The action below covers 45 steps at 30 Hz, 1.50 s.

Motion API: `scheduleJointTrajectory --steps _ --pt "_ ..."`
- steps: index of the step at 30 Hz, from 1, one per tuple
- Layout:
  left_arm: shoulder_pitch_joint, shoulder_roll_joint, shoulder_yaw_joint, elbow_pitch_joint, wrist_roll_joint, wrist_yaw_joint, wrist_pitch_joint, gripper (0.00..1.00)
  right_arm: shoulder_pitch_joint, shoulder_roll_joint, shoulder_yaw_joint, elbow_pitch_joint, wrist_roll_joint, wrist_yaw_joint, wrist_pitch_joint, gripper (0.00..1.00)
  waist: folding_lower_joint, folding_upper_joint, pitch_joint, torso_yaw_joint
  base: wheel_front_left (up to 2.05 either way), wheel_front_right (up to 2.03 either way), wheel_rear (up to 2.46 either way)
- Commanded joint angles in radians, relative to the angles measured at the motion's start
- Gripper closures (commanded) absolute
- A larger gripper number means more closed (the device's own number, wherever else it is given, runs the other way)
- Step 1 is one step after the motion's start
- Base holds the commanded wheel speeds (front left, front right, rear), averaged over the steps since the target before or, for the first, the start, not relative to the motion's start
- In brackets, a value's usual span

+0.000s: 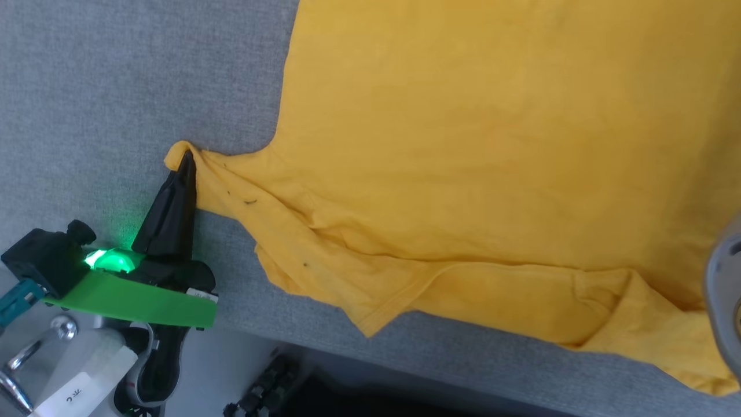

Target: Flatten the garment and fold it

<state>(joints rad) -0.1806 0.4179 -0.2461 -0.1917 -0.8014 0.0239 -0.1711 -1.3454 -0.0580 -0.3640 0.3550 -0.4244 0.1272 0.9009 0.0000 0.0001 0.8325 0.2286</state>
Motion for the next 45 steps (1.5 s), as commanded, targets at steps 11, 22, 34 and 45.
scheduleJointTrajectory --steps 11,22,34,45 --pt "-0.004 -0.015 -0.031 0.1 -0.019 0.007 0.03 1.0 0.01 -0.002 0.011 -0.019 0.062 0.003 0.021 1.0 0.0 -0.0001 -0.043 -0.002 0.0 0.0 0.0" --pt "0.035 0.001 -0.039 0.197 -0.011 0.053 0.066 1.0 0.115 -0.143 0.118 0.007 0.23 0.003 -0.003 1.0 0.0 -0.0001 -0.378 -0.136 0.0 0.0 0.0" --pt "0.121 0.021 -0.045 0.209 0.011 0.145 0.108 1.0 0.721 -0.237 0.24 -0.28 0.536 0.003 0.181 1.0 0.0 -0.0001 -0.611 -0.257 0.0 0.0 0.0" --pt "0.134 -0.023 -0.078 0.259 0.0 0.152 0.108 1.0 1.269 -0.021 0.251 -0.345 0.608 0.003 0.025 1.0 0.0 -0.0001 -0.685 -0.272 0.0 0.0 0.0"
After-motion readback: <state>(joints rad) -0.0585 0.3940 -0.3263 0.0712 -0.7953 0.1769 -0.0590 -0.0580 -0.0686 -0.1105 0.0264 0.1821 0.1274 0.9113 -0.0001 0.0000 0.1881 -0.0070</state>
